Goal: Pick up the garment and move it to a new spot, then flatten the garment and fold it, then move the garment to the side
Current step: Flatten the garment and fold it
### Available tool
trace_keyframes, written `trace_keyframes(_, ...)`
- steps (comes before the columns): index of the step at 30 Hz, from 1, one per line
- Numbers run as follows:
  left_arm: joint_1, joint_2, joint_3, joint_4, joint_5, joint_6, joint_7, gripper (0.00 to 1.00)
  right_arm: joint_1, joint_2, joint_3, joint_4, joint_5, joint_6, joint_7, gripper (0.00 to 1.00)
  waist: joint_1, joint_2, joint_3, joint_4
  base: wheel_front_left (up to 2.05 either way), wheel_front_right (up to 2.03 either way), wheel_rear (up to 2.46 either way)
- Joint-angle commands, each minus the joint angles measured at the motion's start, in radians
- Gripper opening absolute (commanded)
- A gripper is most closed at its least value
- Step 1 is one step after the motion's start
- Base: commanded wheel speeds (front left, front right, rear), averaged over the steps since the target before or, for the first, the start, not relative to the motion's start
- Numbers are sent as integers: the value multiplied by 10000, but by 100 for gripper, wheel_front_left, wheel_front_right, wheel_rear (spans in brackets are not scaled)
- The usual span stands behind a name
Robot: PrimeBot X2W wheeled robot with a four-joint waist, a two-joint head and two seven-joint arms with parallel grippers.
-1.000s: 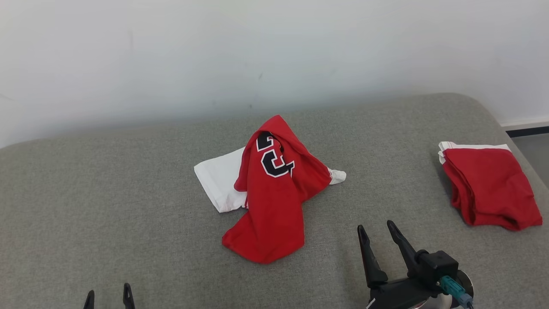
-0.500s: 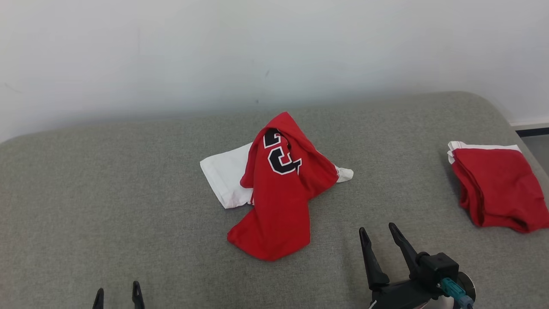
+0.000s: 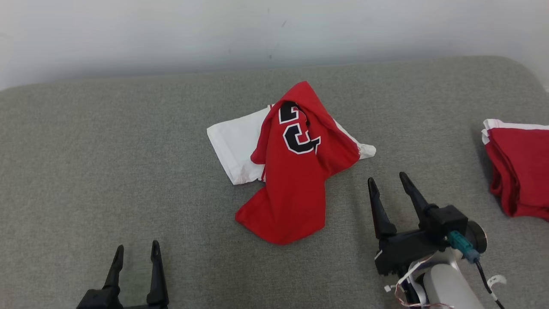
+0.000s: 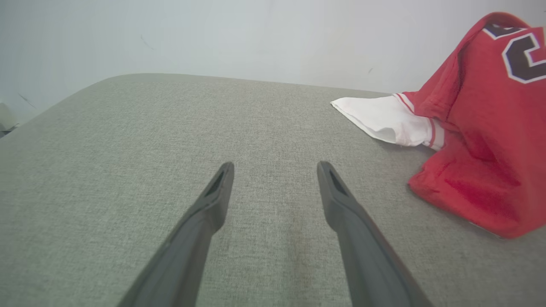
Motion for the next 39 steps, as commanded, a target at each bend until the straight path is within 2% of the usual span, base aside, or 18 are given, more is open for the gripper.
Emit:
trace_keyframes(1,-240,-1,-123,40,-81,-45,-32,100,-407,-157,-71,181,-65,-27,-3,100,-2,-1,690,435,0,0,0)
trace_keyframes(9,-696,0,-418,226,-140,-94,-32,100,-1617,-585,-31,918,-85,-27,-2,100,-2,-1,1350,1021,0,0,0)
trace_keyframes(17,-767,0,-325,274,-100,-131,-32,100,-2045,-704,63,1289,-110,-27,-3,100,-2,-1,1472,1218,0,0,0)
trace_keyframes(18,-795,0,-315,255,-101,-138,-32,100,-2056,-712,55,1320,-131,-27,-2,95,-2,-1,1466,1237,0,0,0)
trace_keyframes(19,-820,0,-311,227,-81,-146,-32,100,-2075,-700,8,1335,-87,-27,-2,55,-2,-1,1447,1253,0,0,0)
trace_keyframes(20,-821,0,-304,215,-51,-152,-32,100,-2121,-658,-104,1255,-2,-27,-3,0,-2,-1,1424,1255,0,0,0)
trace_keyframes(29,-448,-1,-98,431,20,-222,-32,100,-2054,-604,-212,371,250,-27,-6,0,-2,-1,683,973,0,0,0)
trace_keyframes(39,186,-2,205,702,90,-410,-32,100,-2782,-538,108,-2069,594,-27,-6,0,-2,-1,-727,558,0,0,0)
